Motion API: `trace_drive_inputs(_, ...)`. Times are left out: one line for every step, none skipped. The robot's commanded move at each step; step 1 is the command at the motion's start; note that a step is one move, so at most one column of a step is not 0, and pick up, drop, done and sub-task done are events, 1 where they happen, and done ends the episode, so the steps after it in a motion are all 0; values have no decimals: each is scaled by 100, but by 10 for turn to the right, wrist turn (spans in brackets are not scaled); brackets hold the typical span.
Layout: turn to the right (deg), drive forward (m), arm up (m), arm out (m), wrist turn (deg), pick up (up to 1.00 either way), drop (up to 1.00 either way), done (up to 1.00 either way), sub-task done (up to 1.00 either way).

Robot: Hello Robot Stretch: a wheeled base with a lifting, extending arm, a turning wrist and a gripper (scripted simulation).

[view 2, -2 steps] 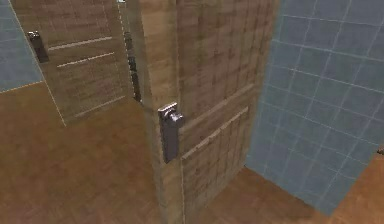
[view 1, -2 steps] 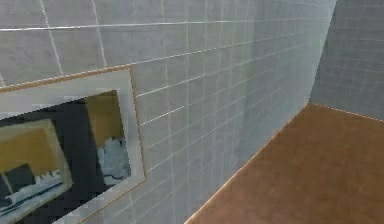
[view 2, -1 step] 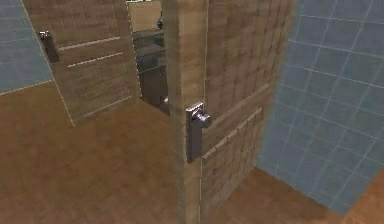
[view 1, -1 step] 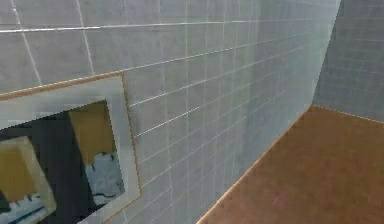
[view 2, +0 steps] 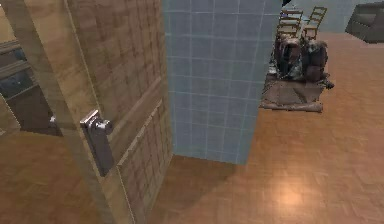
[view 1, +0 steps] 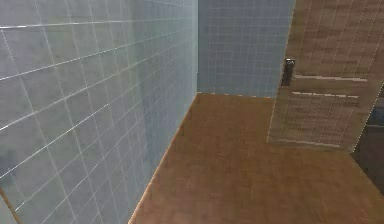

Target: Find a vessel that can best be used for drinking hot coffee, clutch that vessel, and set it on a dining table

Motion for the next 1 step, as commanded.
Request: trace_drive_inputs(0,15,0,0,0,0,0,0,0)
